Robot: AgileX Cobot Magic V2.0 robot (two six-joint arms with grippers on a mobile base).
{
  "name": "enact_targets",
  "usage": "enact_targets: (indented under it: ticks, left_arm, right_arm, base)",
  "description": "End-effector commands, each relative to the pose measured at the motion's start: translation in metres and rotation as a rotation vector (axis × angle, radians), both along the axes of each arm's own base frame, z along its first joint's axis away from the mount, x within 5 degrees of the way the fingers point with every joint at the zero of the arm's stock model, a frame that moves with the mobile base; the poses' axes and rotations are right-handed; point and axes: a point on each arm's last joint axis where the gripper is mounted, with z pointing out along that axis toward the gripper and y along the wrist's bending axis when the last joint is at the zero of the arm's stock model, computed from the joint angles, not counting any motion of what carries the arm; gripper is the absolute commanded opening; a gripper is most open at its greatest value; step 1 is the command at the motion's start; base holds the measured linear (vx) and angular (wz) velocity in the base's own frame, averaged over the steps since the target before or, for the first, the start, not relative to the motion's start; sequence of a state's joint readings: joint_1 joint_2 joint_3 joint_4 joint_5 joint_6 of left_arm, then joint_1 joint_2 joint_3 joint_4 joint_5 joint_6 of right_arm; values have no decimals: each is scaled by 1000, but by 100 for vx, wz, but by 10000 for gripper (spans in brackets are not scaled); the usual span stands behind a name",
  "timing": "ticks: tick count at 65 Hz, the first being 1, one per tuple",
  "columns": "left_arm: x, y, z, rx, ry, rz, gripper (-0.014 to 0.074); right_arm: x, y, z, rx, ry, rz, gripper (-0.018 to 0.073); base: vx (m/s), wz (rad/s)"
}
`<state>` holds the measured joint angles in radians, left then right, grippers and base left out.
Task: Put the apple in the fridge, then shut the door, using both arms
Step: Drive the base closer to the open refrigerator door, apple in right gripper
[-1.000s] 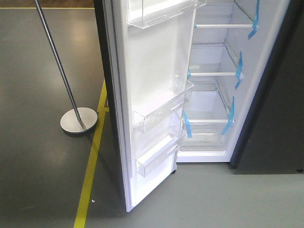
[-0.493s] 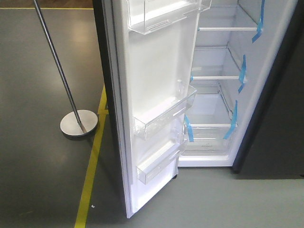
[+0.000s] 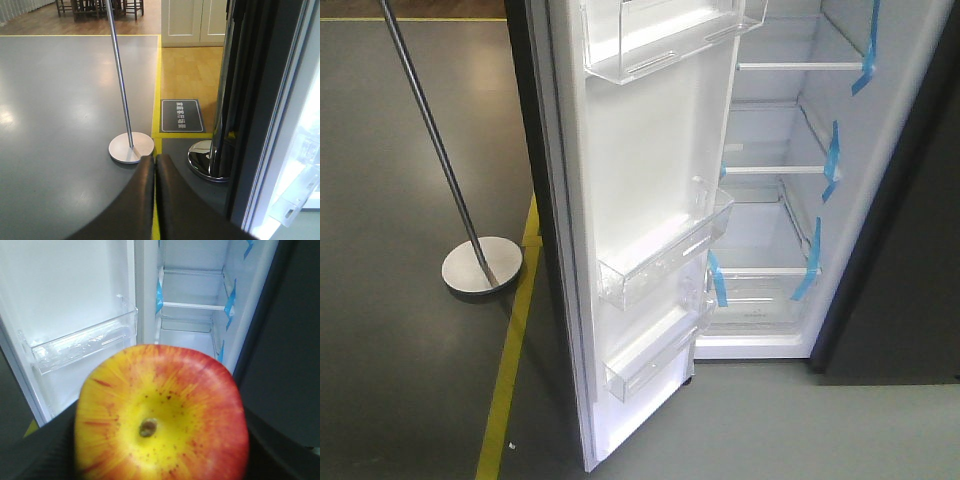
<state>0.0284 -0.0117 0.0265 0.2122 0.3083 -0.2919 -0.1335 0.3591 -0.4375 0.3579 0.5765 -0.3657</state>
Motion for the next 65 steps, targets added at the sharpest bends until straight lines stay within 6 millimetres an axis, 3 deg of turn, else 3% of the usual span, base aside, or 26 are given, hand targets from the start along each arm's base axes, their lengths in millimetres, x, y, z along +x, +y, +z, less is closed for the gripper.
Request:
enact_targets:
  ticks: [1,65]
  left_arm:
    - [1,-1,-1,-10,-57,-15,-5]
    - [1,-1,-1,-10,-57,-15,-5]
  right_arm:
    - [3,-2,15,0,-98,-25,30]
    - [3,-2,15,0,-98,-25,30]
  base:
    - [6,0]
    - [5,-2]
